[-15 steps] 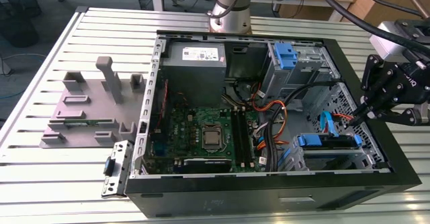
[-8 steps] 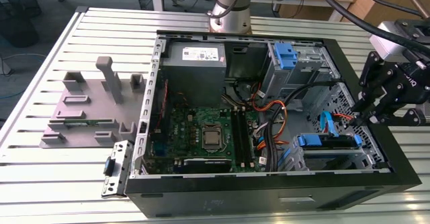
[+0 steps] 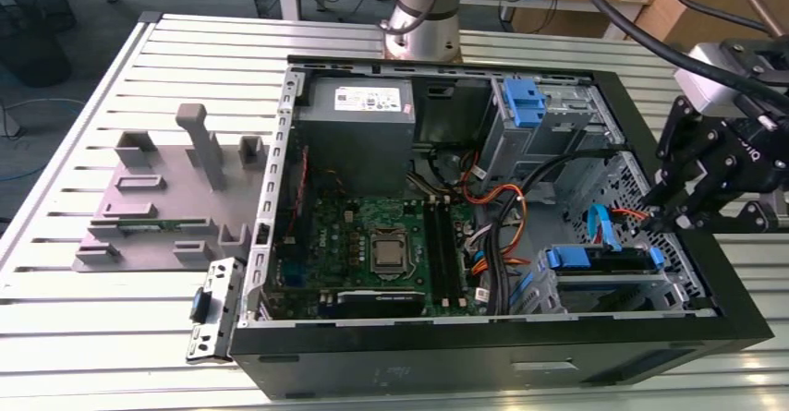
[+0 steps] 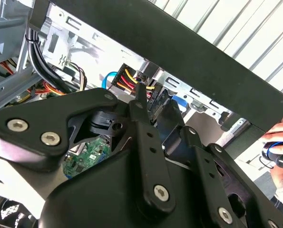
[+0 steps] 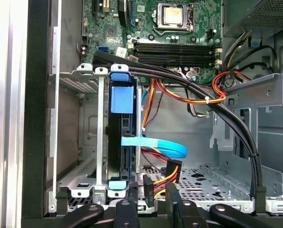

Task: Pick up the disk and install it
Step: 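Insert the second disk wire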

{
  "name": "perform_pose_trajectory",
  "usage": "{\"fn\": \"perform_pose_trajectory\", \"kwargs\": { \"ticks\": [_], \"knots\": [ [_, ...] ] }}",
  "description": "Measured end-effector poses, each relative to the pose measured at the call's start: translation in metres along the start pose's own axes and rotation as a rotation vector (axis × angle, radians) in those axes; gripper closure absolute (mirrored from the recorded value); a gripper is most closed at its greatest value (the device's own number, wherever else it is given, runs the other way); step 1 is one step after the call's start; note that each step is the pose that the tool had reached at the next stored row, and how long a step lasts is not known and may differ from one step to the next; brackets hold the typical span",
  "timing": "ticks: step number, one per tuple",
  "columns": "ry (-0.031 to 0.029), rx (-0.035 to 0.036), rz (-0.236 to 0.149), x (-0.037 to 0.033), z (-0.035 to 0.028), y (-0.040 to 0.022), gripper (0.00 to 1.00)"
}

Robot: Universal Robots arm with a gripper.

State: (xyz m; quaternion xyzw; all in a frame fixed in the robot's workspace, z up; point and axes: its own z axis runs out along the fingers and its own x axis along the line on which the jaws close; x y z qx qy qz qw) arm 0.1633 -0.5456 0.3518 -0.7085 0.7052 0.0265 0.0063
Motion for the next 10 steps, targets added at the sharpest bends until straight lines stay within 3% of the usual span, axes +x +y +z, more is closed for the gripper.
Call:
{"fn": "perform_pose_trajectory", "kwargs": {
  "ticks": [5,10],
  "knots": [
    [0.0054,0.0,0.0,-0.0003,0.007,-0.0002,0.64],
    [0.0076,0.0,0.0,-0.0004,0.0077,-0.0002,0.64]
  ]
}}
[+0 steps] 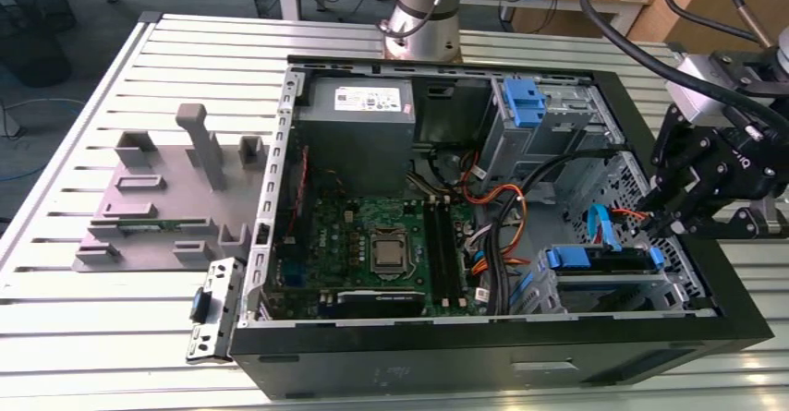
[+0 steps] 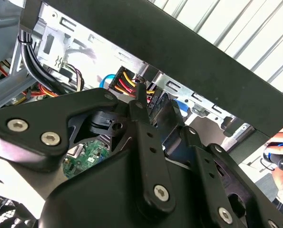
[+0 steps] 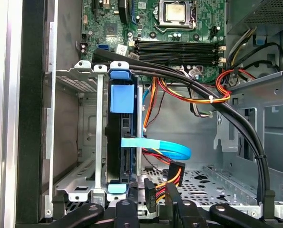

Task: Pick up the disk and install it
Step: 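Insert the second disk wire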

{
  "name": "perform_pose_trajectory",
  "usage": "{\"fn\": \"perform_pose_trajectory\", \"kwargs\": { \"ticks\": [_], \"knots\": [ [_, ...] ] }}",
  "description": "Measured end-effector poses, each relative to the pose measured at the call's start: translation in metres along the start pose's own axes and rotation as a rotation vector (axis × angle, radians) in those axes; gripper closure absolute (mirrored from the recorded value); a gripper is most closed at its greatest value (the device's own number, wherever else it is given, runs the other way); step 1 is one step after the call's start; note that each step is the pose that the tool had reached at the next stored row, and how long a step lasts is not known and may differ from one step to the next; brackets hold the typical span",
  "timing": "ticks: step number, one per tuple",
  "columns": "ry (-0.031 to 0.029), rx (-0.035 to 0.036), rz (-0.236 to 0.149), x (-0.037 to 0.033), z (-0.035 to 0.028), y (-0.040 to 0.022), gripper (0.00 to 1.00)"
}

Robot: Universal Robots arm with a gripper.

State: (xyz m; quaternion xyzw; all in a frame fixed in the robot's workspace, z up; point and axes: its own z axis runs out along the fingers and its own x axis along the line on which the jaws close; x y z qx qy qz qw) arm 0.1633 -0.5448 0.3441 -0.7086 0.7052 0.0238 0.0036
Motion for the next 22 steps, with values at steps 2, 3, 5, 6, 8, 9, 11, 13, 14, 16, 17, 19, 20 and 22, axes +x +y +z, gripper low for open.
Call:
{"fn": "perform_pose_trajectory", "kwargs": {
  "ticks": [2,3,5,6,8,9,11,13,14,16,17,19,20,22],
  "knots": [
    [0.0001,0.0,0.0,0.0,0.0,0.0,0.64],
    [0.0,0.0,0.0,0.0,0.0,0.0,0.64],
    [0.0001,0.0,0.0,0.0,0.0,0.0,0.65],
    [0.0001,0.0,0.0,0.0,0.0,0.0,0.65],
    [0.0001,0.0,0.0,0.0,0.0,0.0,0.71],
    [0.0002,0.0,0.0,0.0,0.0,0.0,0.78],
    [0.0002,0.0,0.0,0.0,0.0,0.0,0.83],
    [0.0002,0.0,0.0,0.0,0.0,0.0,0.84],
    [0.0003,0.0,0.0,0.0,0.0,0.0,0.84],
    [0.0002,0.0002,0.0,-0.0001,0.0001,0.0004,0.84],
    [0.0002,0.0009,0.0,-0.0001,0.0002,0.0017,0.84],
    [0.0003,0.0059,0.0,-0.0001,0.0002,0.0064,0.84],
    [0.0004,0.0091,0.0,-0.0001,0.0003,0.0092,0.84],
    [0.0004,0.0159,-0.001,-0.0001,0.0004,0.0137,0.84]
  ]
}}
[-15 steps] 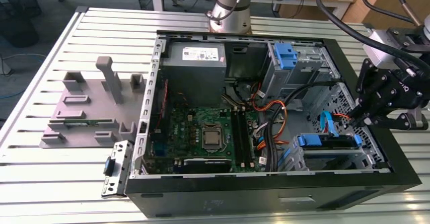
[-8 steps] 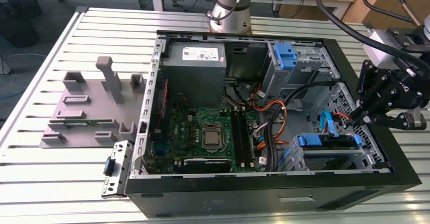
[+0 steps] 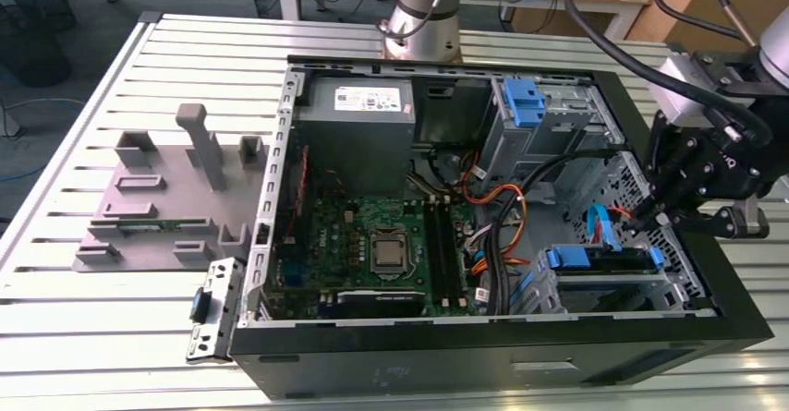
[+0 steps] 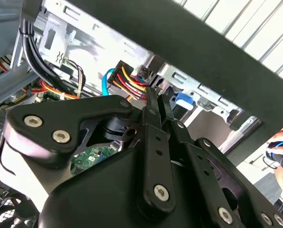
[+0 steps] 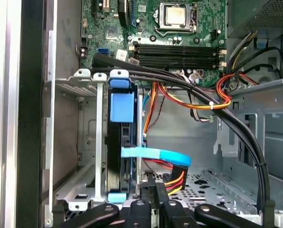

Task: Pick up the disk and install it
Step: 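Insert the second disk wire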

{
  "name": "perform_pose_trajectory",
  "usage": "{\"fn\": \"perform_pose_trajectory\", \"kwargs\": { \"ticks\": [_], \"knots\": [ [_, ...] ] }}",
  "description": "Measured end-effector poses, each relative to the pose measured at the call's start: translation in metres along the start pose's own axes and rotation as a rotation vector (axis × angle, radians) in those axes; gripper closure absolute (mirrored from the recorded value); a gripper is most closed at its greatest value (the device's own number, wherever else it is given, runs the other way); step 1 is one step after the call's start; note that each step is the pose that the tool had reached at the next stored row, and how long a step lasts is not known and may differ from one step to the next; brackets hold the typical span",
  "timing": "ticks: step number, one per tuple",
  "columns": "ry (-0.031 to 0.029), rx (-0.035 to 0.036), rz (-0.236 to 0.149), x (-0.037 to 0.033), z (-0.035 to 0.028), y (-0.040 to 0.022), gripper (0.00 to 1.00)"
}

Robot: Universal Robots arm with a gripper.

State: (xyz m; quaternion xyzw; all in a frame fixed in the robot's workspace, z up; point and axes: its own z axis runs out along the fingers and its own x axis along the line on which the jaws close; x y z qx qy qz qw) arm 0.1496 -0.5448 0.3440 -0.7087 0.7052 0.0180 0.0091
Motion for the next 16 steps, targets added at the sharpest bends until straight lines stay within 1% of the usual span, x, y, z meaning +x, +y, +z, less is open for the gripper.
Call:
{"fn": "perform_pose_trajectory", "kwargs": {
  "ticks": [1,2,5,11,14,16],
  "knots": [
    [0.0,0.0034,0.0,0.0,0.0,0.0019,0.84],
    [-0.0001,0.0051,0.0,0.0002,0.0001,0.0027,0.84],
    [0.0001,0.0059,0.0,0.0025,-0.0001,0.0027,0.84],
    [-0.0001,0.0088,0.0,0.0115,-0.0004,0.0049,0.84],
    [-0.0034,0.0096,0.0,0.0174,-0.0006,0.0057,0.84],
    [-0.0038,0.0099,0.0,0.0196,-0.0006,0.0063,0.84]
  ]
}}
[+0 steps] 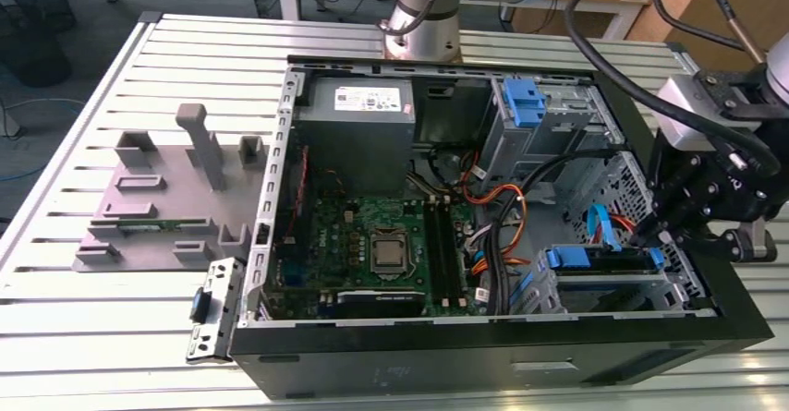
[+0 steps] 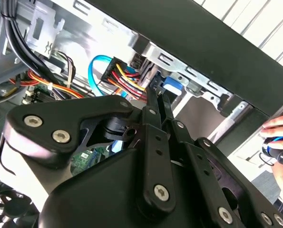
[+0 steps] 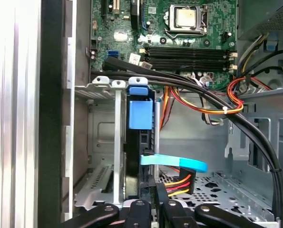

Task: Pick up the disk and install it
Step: 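Insert the second disk wire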

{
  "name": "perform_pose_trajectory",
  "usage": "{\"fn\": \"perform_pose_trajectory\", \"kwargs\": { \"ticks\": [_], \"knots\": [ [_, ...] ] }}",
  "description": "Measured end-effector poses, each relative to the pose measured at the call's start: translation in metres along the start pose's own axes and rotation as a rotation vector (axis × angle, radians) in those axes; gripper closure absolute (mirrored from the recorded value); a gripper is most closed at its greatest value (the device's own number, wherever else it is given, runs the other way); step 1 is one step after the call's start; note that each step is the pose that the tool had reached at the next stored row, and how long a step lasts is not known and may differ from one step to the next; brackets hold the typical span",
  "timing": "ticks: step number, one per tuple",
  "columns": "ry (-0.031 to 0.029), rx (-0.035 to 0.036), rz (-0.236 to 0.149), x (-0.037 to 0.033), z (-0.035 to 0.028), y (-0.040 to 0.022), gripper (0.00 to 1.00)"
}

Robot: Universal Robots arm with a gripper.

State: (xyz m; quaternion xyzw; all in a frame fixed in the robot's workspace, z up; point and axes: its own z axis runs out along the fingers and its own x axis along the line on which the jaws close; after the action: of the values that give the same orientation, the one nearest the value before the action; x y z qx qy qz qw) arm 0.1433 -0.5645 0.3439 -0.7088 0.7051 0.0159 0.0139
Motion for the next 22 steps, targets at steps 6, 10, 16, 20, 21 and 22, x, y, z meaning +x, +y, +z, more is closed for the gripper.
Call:
{"fn": "perform_pose_trajectory", "kwargs": {
  "ticks": [6,10,16,20,21,22],
  "knots": [
    [0.0,0.0004,0.0,0.0016,0.0022,0.0011,0.84],
    [-0.0005,0.0004,0.0,0.005,0.0041,0.0011,0.84],
    [-0.0001,0.0004,0.0,0.0051,0.0045,0.0011,0.84],
    [-0.0002,0.0004,0.0,0.0051,0.0046,0.0012,0.82],
    [-0.0002,0.0004,0.0,0.0051,0.0046,0.0011,0.82],
    [-0.0002,0.0004,0.0,0.0051,0.0046,0.0011,0.76]
  ]
}}
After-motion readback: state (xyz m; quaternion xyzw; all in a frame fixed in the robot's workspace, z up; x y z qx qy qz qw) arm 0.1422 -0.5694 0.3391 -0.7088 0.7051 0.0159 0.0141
